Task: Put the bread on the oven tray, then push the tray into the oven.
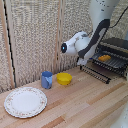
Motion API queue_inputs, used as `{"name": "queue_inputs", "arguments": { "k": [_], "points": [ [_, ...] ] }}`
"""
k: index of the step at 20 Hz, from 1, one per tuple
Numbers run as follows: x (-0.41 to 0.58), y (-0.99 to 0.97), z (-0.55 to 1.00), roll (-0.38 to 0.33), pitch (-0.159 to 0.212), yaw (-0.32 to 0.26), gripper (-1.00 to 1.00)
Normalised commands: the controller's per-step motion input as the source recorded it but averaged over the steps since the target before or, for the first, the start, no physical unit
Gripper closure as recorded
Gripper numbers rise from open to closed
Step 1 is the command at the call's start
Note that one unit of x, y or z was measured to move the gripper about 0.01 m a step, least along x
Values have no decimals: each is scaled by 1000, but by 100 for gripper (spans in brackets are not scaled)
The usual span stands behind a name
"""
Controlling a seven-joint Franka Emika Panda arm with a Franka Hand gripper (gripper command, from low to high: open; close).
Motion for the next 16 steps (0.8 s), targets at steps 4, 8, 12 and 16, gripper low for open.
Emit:
{"name": "queue_inputs", "arguments": {
  "k": [4, 8, 12, 16],
  "points": [
    [0, -264, -305, 80, 0, 0, -100],
    [0, -271, -151, 79, -13, 0, -100],
    [-56, -439, 46, 36, -86, 0, -100],
    [-56, -302, 0, 40, -12, 0, -100]
  ]
}}
